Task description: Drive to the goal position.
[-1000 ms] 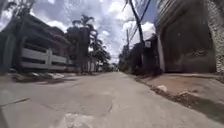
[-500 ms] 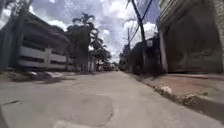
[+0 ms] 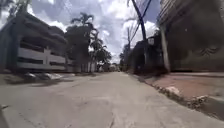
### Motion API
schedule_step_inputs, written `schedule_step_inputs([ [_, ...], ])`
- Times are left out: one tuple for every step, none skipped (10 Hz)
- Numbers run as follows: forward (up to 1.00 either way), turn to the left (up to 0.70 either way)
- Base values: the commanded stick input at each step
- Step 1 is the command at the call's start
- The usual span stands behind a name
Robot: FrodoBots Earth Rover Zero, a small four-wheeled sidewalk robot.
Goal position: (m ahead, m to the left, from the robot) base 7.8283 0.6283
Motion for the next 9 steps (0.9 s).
schedule_step_inputs([
  [0.50,-0.02],
  [0.50,-0.03],
  [0.50,-0.04],
  [0.50,-0.05],
  [0.50,-0.07],
  [0.50,-0.07],
  [0.50,-0.07],
  [0.50,-0.07],
  [0.50,-0.06],
])
